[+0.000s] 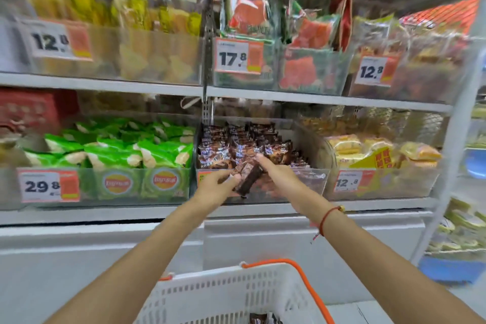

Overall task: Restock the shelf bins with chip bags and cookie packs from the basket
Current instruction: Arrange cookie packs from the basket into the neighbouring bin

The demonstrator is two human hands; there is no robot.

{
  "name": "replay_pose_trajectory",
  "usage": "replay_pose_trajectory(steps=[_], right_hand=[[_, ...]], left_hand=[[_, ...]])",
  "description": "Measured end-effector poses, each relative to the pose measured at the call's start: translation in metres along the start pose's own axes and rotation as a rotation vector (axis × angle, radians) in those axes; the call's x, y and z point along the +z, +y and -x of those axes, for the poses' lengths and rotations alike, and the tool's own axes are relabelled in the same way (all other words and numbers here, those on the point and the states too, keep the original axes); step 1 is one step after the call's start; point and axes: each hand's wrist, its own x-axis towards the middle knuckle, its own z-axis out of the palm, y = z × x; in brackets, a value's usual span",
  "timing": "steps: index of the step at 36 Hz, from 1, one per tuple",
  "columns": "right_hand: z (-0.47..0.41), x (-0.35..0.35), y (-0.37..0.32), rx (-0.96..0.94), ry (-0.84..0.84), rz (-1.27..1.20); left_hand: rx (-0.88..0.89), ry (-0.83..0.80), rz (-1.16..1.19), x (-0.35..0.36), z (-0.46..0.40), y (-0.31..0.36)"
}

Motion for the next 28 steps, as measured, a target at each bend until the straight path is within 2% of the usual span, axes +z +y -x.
replay_pose_trajectory(steps=[5,7,11,14,16,21,23,26,28], right_hand=[[0.012,0.003,-0.006,-0.179,-0.065,0.004],[0.012,0.008,-0.005,-0.3,0.025,-0.038],[0.012,0.02,-0.003,-0.744,0.402,0.153],[0.014,0.026,0.0,-1.001,0.431,0.289],[0.014,0.029,0.004,-1.064,0.391,0.376],[0.013,0.028,0.014,-1.13,0.412,0.549],[0.014,0.028,0.013,-1.075,0.425,0.495],[0.018,0.029,0.001,-0.826,0.425,0.189],[0.019,0.027,-0.01,-0.587,0.326,-0.037]], left_hand=[[-0.081,0.002,0.047,-0.018,-0.007,0.017],[-0.125,0.032,0.077,-0.022,-0.007,0.021],[-0.257,0.128,0.159,-0.028,-0.008,0.029],[-0.38,0.028,0.408,-0.037,-0.006,0.035],[-0.383,-0.027,0.463,-0.043,-0.006,0.036],[-0.3,-0.014,0.411,-0.05,-0.009,0.029],[-0.241,-0.012,0.388,-0.048,-0.01,0.028],[-0.153,0.012,0.366,-0.041,-0.011,0.029],[-0.107,0.014,0.368,-0.036,-0.011,0.033]])
